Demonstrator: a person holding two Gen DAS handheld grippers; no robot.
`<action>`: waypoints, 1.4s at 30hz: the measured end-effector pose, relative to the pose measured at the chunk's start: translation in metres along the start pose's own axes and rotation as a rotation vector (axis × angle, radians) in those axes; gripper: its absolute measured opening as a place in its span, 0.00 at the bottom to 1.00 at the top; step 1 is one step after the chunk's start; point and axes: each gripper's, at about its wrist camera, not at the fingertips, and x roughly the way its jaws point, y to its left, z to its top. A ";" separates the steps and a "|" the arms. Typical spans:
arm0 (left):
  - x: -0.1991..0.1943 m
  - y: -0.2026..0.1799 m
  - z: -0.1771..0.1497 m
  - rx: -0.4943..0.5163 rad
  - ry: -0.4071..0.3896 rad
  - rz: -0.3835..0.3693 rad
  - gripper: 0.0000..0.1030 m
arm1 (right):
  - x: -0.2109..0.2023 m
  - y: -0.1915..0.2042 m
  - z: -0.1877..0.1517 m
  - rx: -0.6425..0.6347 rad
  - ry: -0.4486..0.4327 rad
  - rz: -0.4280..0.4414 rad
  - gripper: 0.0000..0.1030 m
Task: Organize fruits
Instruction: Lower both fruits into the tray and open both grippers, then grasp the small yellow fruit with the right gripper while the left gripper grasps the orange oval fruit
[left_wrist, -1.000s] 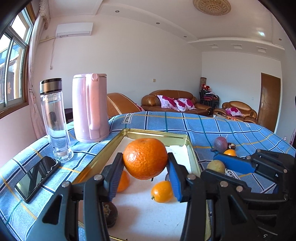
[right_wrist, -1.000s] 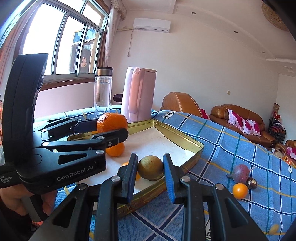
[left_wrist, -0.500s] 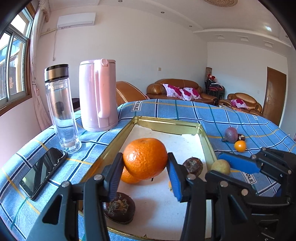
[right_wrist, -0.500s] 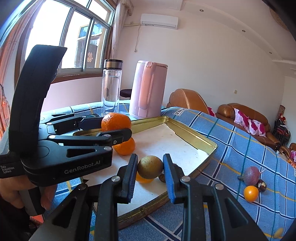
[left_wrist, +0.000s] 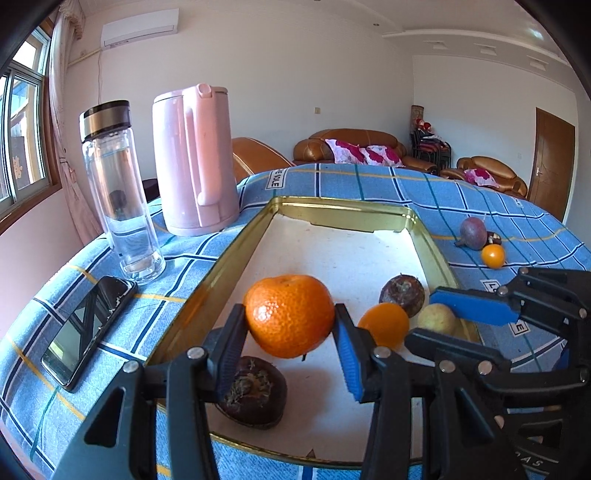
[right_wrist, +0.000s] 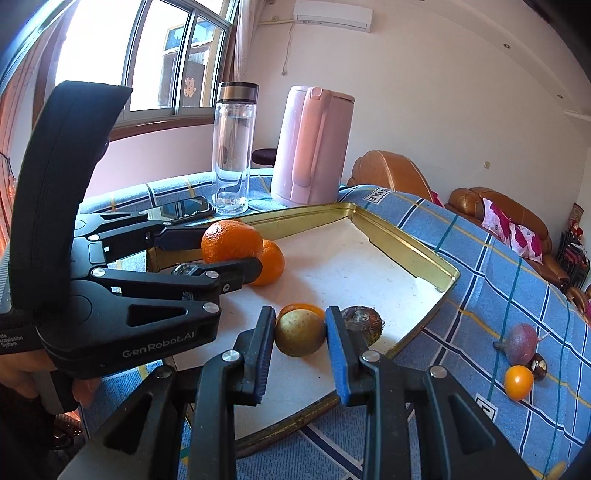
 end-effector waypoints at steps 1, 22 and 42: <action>0.001 0.000 -0.001 0.002 0.004 0.001 0.47 | 0.002 0.000 0.000 0.000 0.011 0.004 0.29; -0.033 -0.015 0.010 0.009 -0.091 -0.015 0.80 | -0.017 -0.024 -0.010 0.043 0.019 -0.081 0.53; -0.060 -0.129 0.079 0.083 -0.165 -0.184 1.00 | -0.133 -0.211 -0.101 0.390 0.101 -0.527 0.63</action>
